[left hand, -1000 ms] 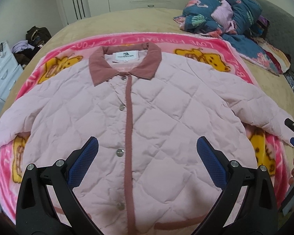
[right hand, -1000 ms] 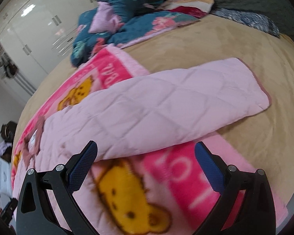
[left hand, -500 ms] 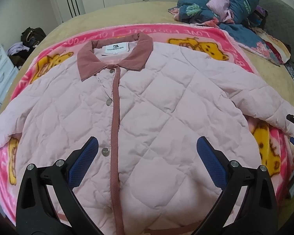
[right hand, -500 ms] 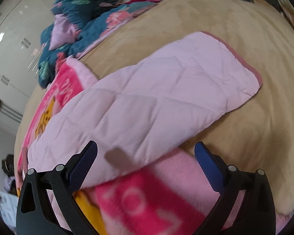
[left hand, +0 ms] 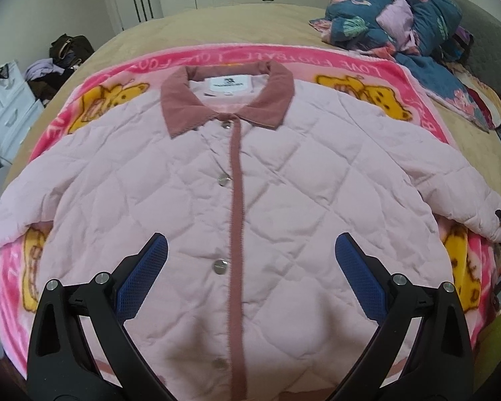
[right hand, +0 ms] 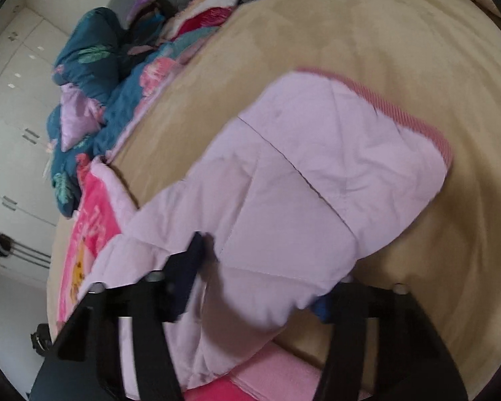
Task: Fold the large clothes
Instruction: 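Grasp the sleeve cuff with the right tool and lift it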
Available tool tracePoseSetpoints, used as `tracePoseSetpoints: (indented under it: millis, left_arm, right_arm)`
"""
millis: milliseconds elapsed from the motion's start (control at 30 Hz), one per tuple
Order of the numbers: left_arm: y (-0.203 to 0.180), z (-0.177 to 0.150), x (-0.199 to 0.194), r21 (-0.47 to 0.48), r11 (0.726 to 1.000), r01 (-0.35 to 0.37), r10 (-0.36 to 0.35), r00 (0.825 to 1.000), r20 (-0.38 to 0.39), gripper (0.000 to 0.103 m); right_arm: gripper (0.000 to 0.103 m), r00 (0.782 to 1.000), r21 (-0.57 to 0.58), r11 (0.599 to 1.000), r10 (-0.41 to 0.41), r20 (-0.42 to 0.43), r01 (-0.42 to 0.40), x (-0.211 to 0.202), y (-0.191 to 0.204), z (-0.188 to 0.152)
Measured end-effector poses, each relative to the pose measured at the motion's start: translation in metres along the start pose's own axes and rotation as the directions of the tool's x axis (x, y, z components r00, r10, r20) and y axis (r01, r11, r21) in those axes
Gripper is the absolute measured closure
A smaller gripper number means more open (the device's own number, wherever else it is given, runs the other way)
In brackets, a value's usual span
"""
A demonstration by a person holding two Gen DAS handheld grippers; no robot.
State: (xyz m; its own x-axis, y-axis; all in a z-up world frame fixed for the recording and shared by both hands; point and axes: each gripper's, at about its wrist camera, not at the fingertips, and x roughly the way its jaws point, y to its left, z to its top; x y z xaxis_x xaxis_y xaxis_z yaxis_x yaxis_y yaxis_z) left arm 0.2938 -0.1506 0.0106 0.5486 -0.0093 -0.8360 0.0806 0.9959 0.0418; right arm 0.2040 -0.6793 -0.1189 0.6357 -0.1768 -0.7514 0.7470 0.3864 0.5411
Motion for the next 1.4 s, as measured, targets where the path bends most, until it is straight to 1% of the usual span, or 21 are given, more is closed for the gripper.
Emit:
tracePoseSetpoints:
  millis: [67, 100, 133, 267, 367, 400, 467, 500, 567, 600, 700, 733, 800, 833, 900, 967, 1067, 1100, 1200, 1300, 1400]
  left_arm:
    - [0.010, 0.004, -0.003, -0.011, 1.000, 0.007, -0.007, 1.000, 0.001, 0.009]
    - [0.015, 0.006, -0.005, -0.019, 1.000, 0.009, -0.009, 1.000, 0.003, 0.009]
    - [0.024, 0.010, -0.007, -0.031, 0.999, 0.007, -0.007, 1.000, 0.009, 0.009]
    - [0.051, 0.027, -0.013, -0.066, 0.998, -0.010, 0.011, 1.000, 0.021, 0.009]
    - [0.072, 0.041, -0.018, -0.092, 0.996, -0.016, 0.019, 0.999, 0.034, 0.009]
    - [0.078, 0.045, -0.019, -0.100, 0.995, -0.020, 0.024, 0.999, 0.041, 0.009]
    - [0.091, 0.054, -0.022, -0.109, 0.994, -0.029, 0.035, 0.998, 0.046, 0.009]
    - [0.098, 0.059, -0.025, -0.116, 0.993, -0.036, 0.043, 0.998, 0.054, 0.009]
    - [0.108, 0.064, -0.029, -0.127, 0.991, -0.039, 0.048, 0.996, 0.069, 0.009]
    - [0.112, 0.066, -0.031, -0.133, 0.990, -0.040, 0.050, 0.996, 0.072, 0.009]
    - [0.124, 0.071, -0.037, -0.140, 0.989, -0.038, 0.051, 0.995, 0.089, 0.009]
    - [0.128, 0.073, -0.039, -0.143, 0.989, -0.034, 0.049, 0.994, 0.097, 0.009]
    - [0.135, 0.074, -0.041, -0.153, 0.988, -0.029, 0.045, 0.994, 0.103, 0.009]
    - [0.141, 0.074, -0.041, -0.166, 0.986, -0.024, 0.042, 0.994, 0.106, 0.009]
    - [0.151, 0.073, -0.042, -0.189, 0.982, -0.002, 0.024, 0.993, 0.114, 0.009]
    - [0.159, 0.071, -0.042, -0.204, 0.979, 0.008, 0.018, 0.992, 0.121, 0.009]
    - [0.172, 0.067, -0.041, -0.240, 0.971, 0.006, 0.028, 0.990, 0.137, 0.009]
    - [0.177, 0.064, -0.041, -0.254, 0.967, 0.016, 0.021, 0.989, 0.145, 0.009]
    - [0.187, 0.056, -0.036, -0.284, 0.957, 0.054, -0.010, 0.988, 0.154, 0.009]
    - [0.197, 0.051, -0.030, -0.307, 0.950, 0.056, -0.009, 0.988, 0.152, 0.009]
    - [0.206, 0.046, -0.025, -0.327, 0.943, 0.063, -0.013, 0.988, 0.154, 0.009]
  right_arm:
    - [0.072, 0.999, -0.039, 0.999, 0.037, 0.024, -0.036, -0.008, 0.014, 0.005]
    - [0.076, 0.997, -0.065, 0.996, 0.062, 0.038, -0.060, -0.014, 0.022, 0.008]
    - [0.077, 0.993, -0.100, 0.991, 0.094, 0.065, -0.087, -0.026, 0.036, 0.010]
    - [0.081, 0.977, -0.226, 0.960, 0.191, 0.099, -0.165, -0.055, 0.086, 0.013]
    - [0.082, 0.953, -0.347, 0.911, 0.279, 0.115, -0.225, -0.083, 0.130, 0.005]
    - [0.082, 0.943, -0.390, 0.887, 0.312, 0.115, -0.246, -0.093, 0.150, -0.001]
    - [0.082, 0.928, -0.443, 0.855, 0.354, 0.115, -0.271, -0.107, 0.174, -0.009]
    - [0.082, 0.917, -0.479, 0.830, 0.381, 0.114, -0.286, -0.115, 0.192, -0.017]
    - [0.082, 0.903, -0.529, 0.794, 0.416, 0.113, -0.300, -0.126, 0.215, -0.029]
    - [0.082, 0.892, -0.561, 0.768, 0.438, 0.107, -0.310, -0.131, 0.231, -0.038]
    - [0.082, 0.877, -0.606, 0.720, 0.475, 0.076, -0.337, -0.139, 0.259, -0.056]
    - [0.082, 0.870, -0.625, 0.699, 0.490, 0.062, -0.349, -0.142, 0.272, -0.065]
    - [0.082, 0.865, -0.652, 0.671, 0.500, 0.045, -0.354, -0.144, 0.287, -0.077]
    - [0.082, 0.859, -0.668, 0.649, 0.511, 0.028, -0.364, -0.145, 0.298, -0.086]
    - [0.082, 0.857, -0.686, 0.627, 0.516, 0.010, -0.369, -0.145, 0.312, -0.097]
    - [0.082, 0.850, -0.709, 0.593, 0.527, -0.017, -0.382, -0.146, 0.326, -0.115]
    - [0.082, 0.840, -0.733, 0.547, 0.539, -0.060, -0.403, -0.146, 0.343, -0.139]
    - [0.082, 0.838, -0.738, 0.538, 0.542, -0.068, -0.408, -0.146, 0.348, -0.145]
    - [0.082, 0.829, -0.761, 0.490, 0.549, -0.109, -0.425, -0.147, 0.365, -0.175]
    - [0.082, 0.826, -0.776, 0.460, 0.547, -0.135, -0.431, -0.144, 0.374, -0.197]
    - [0.082, 0.830, -0.799, 0.420, 0.533, -0.165, -0.429, -0.138, 0.385, -0.229]
